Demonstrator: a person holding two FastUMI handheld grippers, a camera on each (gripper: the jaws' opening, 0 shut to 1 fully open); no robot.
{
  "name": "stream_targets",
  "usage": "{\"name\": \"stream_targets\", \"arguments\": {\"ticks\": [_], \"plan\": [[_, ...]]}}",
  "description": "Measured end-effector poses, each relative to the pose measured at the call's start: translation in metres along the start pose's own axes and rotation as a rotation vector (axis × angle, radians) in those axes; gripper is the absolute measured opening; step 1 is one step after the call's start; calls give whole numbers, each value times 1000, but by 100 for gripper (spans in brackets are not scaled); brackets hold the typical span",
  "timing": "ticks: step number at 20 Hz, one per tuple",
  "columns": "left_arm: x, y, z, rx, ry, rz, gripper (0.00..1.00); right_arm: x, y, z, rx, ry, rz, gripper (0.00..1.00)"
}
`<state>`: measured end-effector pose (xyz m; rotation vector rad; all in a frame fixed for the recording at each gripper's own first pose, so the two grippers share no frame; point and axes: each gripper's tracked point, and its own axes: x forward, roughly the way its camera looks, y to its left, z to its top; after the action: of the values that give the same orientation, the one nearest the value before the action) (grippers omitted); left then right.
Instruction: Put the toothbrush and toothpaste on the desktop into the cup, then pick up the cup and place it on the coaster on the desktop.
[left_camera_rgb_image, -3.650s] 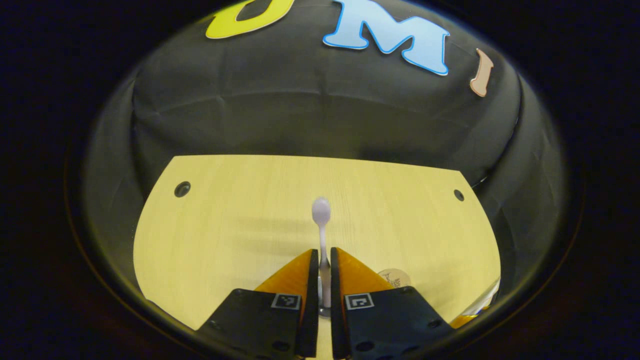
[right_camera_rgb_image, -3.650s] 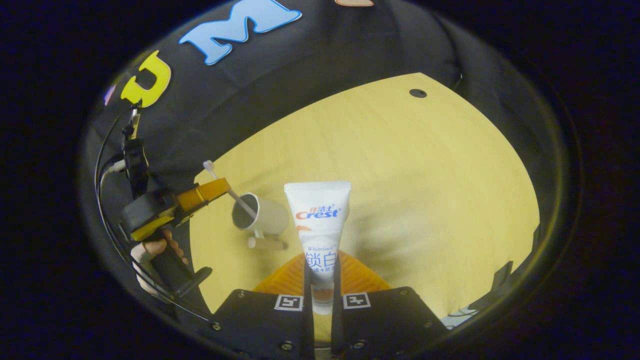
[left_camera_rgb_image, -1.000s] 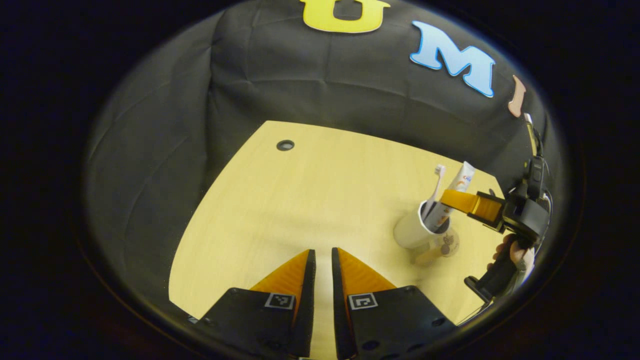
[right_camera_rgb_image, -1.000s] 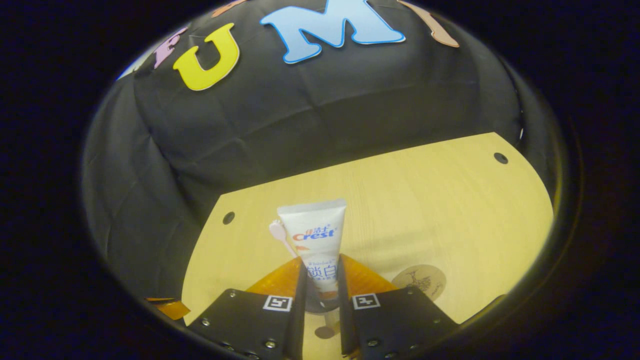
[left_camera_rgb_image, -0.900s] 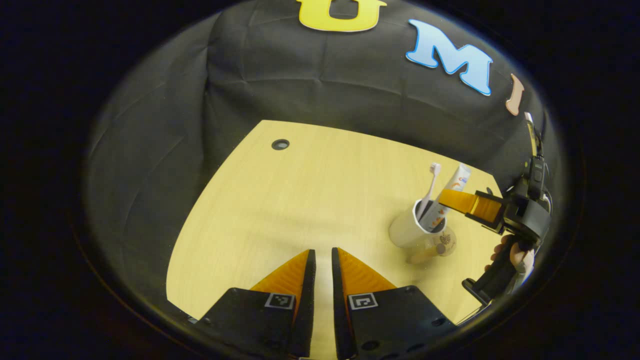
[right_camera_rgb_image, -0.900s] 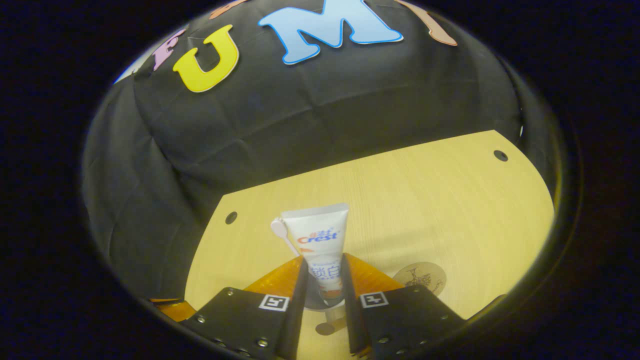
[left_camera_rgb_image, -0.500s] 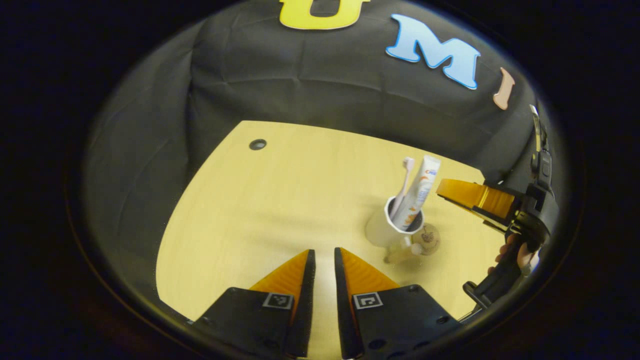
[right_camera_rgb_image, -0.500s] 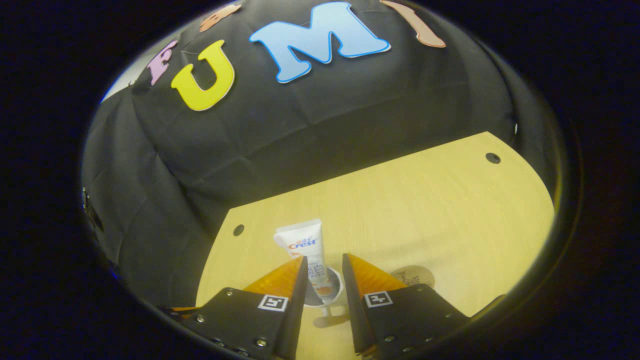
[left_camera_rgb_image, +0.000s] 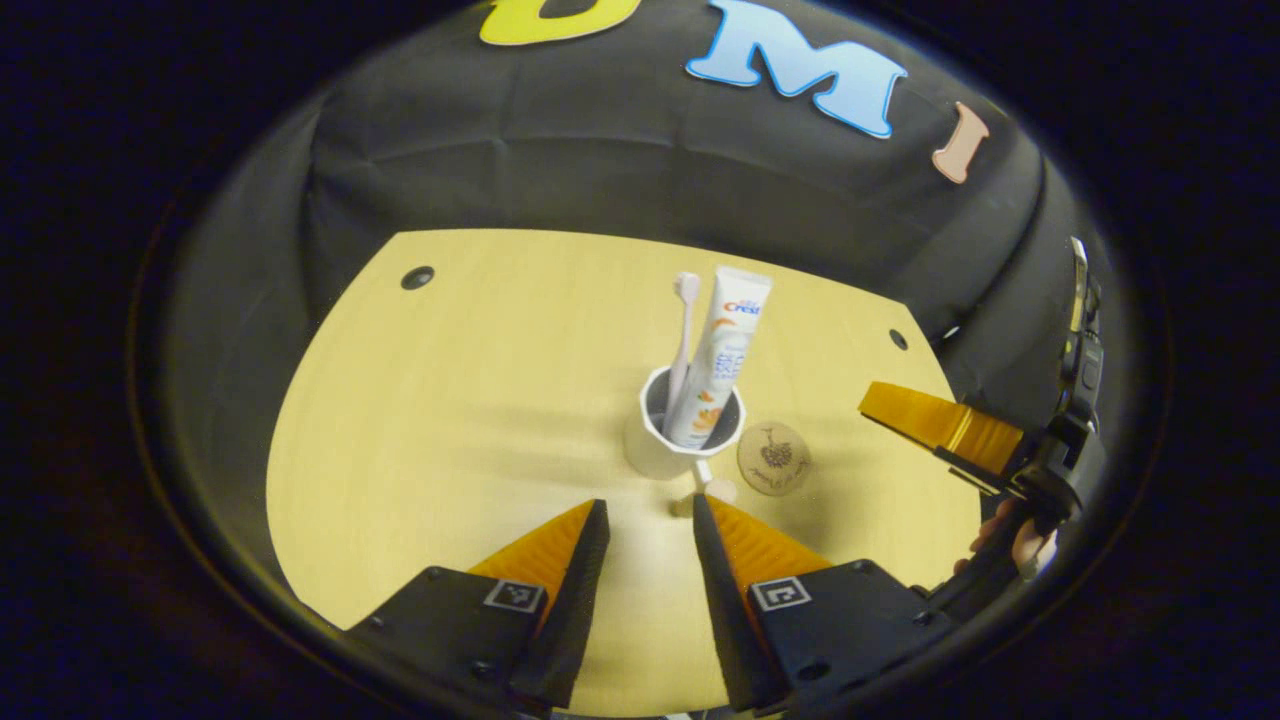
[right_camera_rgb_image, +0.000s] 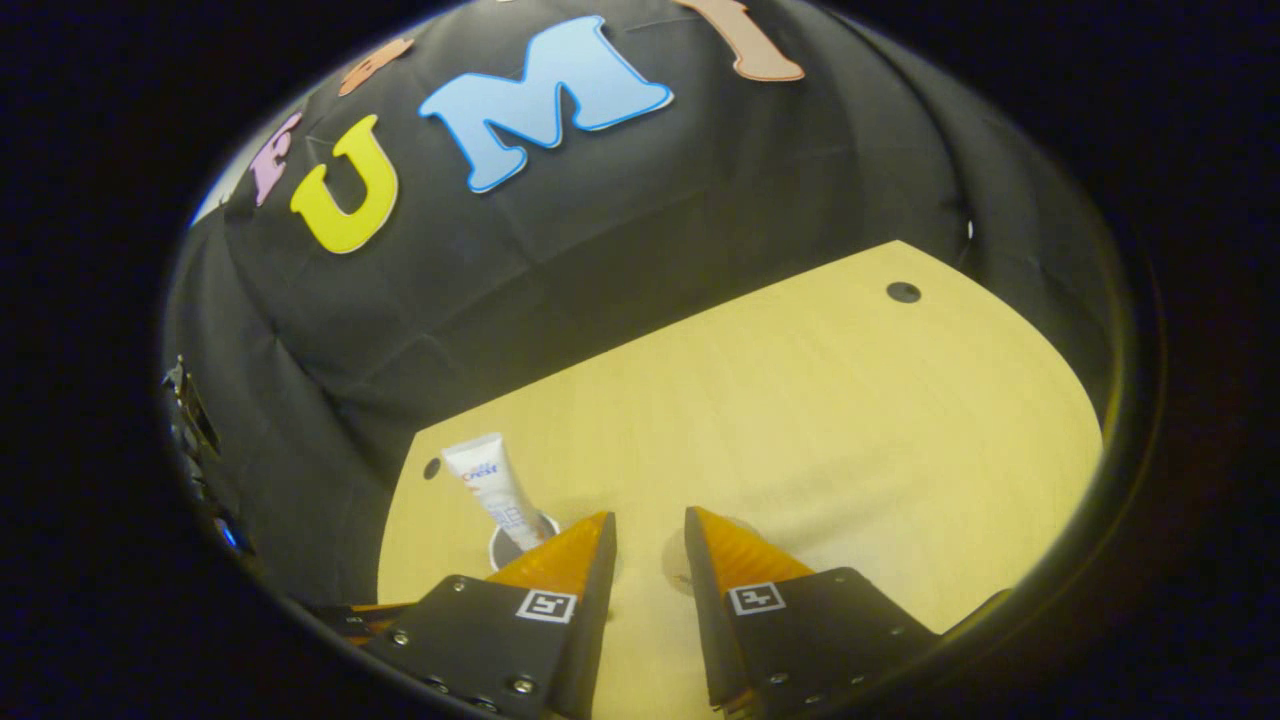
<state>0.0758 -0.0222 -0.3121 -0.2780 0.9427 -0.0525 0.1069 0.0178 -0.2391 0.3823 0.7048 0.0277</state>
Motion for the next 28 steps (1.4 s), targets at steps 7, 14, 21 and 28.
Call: {"name": "stream_targets", "arguments": {"ticks": [7,14,21,28], "plan": [[36,-27,-8,36,73,16,69,-20,-61,3,69,-11,-75,41],[68,-31,-15,16,142,53,70,-28,-99,14,104,-16,-126,41],[99,-39,-16,7,189,93,70,-17,-115,11,111,22,-132,41],[118,-31,-23,-24,217,160,60,-7,-130,9,135,55,-137,41]]}}
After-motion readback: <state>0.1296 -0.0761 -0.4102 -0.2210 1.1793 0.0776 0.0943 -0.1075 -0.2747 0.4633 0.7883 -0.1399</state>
